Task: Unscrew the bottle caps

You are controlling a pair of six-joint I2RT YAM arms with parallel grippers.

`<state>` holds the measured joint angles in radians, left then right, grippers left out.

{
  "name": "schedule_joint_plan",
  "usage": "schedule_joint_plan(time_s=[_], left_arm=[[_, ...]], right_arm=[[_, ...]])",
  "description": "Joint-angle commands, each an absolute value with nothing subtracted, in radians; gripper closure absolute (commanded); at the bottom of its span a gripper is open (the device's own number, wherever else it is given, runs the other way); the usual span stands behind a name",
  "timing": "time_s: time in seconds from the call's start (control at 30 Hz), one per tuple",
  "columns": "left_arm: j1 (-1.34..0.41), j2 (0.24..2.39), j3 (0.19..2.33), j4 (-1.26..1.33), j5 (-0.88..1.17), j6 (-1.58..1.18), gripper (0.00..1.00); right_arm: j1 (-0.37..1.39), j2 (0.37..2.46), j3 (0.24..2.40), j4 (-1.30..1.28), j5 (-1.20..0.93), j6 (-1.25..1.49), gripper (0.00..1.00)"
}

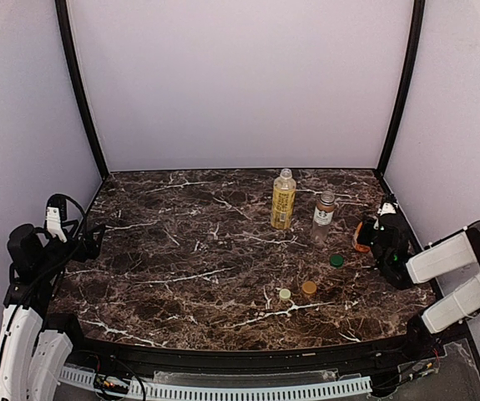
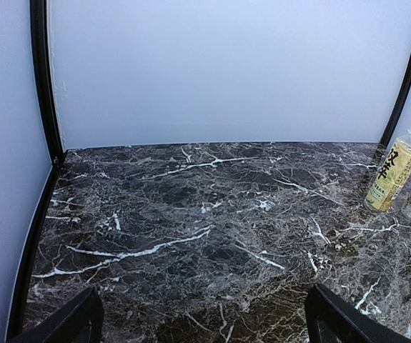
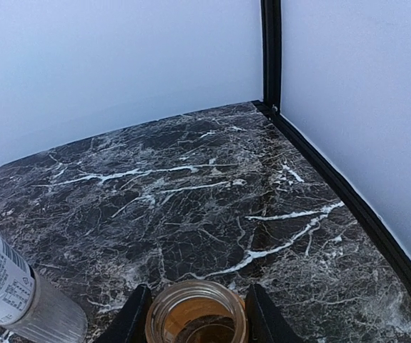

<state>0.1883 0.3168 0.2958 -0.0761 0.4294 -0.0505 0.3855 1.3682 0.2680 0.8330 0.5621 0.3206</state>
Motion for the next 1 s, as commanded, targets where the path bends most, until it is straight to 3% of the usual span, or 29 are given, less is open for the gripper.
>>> schedule_joint_plan(time_s=[0.0,0.23,0.3,0.33,0.5,0.63,0.77,0.97], left_arm=[[0.196,0.313,0.280,-0.058,0.437,-0.062,0.01],[0.196,0.314,0.280,-0.064,0.434,-0.060,0.01],[0.195,0.315,0.278,-0.062,0.435,-0.061,0.01],[0.195,0.315,0.277,-0.062,0.434,-0.061,0.01],[0.196,0.313,0.276,-0.063,0.430,-0.062,0.01],[0.196,0.312,0.272,-0.060,0.425,-0.063,0.01],[0.196,0.309,0.265,-0.056,0.424,-0.064,0.01],[0.196,0.314,0.241,-0.035,0.395,-0.062,0.01]], right_arm=[[0.406,1.443,0.239,1.082,0.524,0.224,1.00],[0.416,1.467,0.235,1.107,0.515,0.195,0.98],[0.415,1.462,0.240,1.087,0.509,0.195,0.64],[0.416,1.459,0.243,1.077,0.508,0.197,0.53],[0.416,1.398,0.253,0.971,0.544,0.238,0.22],[0.416,1.308,0.259,0.886,0.560,0.250,0.02],[0.416,1.164,0.301,0.708,0.547,0.252,0.01],[0.397,0.910,0.469,0.213,0.510,0.239,0.01]])
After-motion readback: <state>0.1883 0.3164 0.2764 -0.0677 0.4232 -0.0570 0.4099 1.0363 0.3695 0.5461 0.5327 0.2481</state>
